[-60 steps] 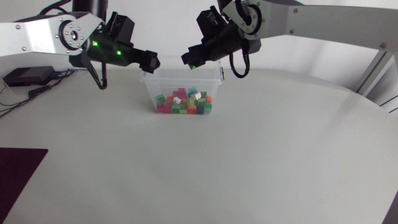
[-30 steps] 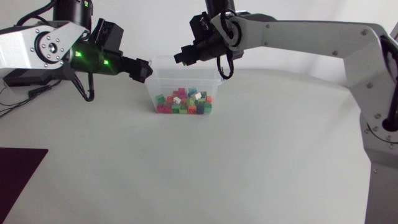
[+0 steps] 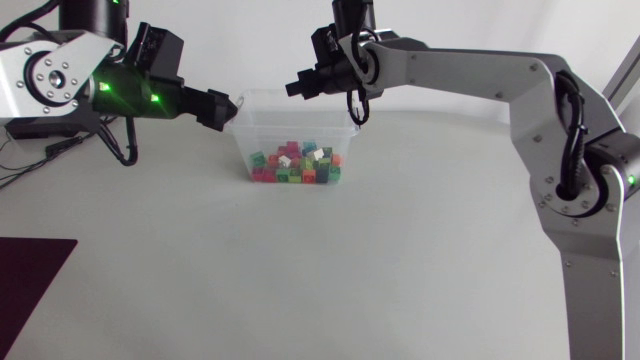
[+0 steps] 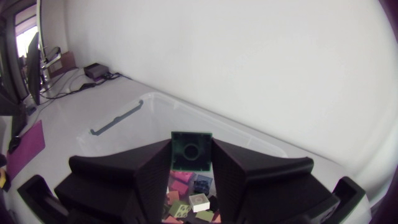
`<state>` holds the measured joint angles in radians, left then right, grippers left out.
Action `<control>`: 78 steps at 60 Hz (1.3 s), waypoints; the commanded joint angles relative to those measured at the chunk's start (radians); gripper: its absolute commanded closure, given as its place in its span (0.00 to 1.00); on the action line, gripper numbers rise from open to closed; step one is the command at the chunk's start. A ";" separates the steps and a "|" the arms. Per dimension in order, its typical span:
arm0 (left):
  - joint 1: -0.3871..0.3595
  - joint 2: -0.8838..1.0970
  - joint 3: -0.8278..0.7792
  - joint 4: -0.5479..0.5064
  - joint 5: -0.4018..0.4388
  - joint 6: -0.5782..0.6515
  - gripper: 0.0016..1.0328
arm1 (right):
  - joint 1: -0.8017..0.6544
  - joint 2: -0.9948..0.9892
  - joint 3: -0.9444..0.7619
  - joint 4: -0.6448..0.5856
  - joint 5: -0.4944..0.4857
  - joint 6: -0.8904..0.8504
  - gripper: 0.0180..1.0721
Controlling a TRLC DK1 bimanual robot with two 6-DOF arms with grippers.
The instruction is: Place the duplo bricks in the container
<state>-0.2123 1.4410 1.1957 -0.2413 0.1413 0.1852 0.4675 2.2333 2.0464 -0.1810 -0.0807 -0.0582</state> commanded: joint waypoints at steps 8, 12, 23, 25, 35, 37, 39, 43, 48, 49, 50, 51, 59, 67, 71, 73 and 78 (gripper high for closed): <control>0.005 -0.048 -0.047 -0.001 0.003 0.020 0.04 | 0.007 0.150 0.271 -0.238 0.013 0.018 0.31; 0.005 -0.070 -0.065 -0.003 0.003 0.020 0.04 | 0.011 0.147 0.279 -0.291 0.013 0.014 0.04; 0.021 -0.120 -0.114 0.008 0.003 0.023 0.04 | 0.011 0.015 0.127 -0.268 0.010 0.011 0.04; 0.030 -0.136 -0.125 0.008 0.003 0.023 0.04 | 0.010 -0.029 0.077 -0.249 0.012 0.011 0.04; 0.060 -0.252 -0.222 0.016 0.001 0.046 0.04 | 0.003 -0.274 -0.201 -0.158 0.025 -0.002 0.04; 0.065 -0.275 -0.240 0.023 0.001 0.051 0.04 | 0.000 -0.319 -0.250 -0.141 0.035 -0.005 0.04; 0.076 -0.306 -0.263 0.030 -0.006 0.054 0.04 | -0.006 -0.377 -0.319 -0.110 0.044 -0.008 0.04; 0.108 -0.367 -0.308 0.042 -0.008 0.063 0.04 | -0.021 -0.500 -0.460 -0.044 0.078 -0.028 0.04; 0.117 -0.435 -0.363 0.060 -0.045 0.089 0.04 | -0.050 -0.633 -0.608 0.002 0.099 -0.042 0.04; 0.117 -0.459 -0.386 0.073 -0.052 0.103 0.04 | -0.055 -0.656 -0.629 0.002 0.101 -0.045 0.04; 0.119 -0.467 -0.392 0.074 -0.052 0.106 0.04 | -0.063 -0.686 -0.658 0.003 0.104 -0.045 0.04; 0.120 -0.502 -0.423 0.083 -0.059 0.112 0.04 | -0.069 -0.716 -0.689 0.005 0.111 -0.048 0.04; 0.129 -0.637 -0.521 0.086 -0.095 0.128 0.04 | -0.104 -0.969 -0.927 0.052 0.168 -0.084 0.04; 0.143 -0.786 -0.597 0.077 -0.114 0.123 0.04 | -0.118 -1.219 -1.088 0.032 0.231 -0.114 0.04; 0.146 -0.855 -0.634 0.074 -0.114 0.119 0.04 | -0.119 -1.314 -1.140 0.009 0.266 -0.132 0.04; 0.146 -0.881 -0.648 0.069 -0.115 0.115 0.04 | -0.122 -1.345 -1.154 0.000 0.280 -0.137 0.04; 0.160 -0.992 -0.697 0.043 -0.115 0.105 0.04 | -0.138 -1.469 -1.223 -0.040 0.317 -0.147 0.04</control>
<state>-0.0696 0.5236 0.5533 -0.1825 0.0345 0.2920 0.3435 0.8371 0.8902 -0.1879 0.2123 -0.1806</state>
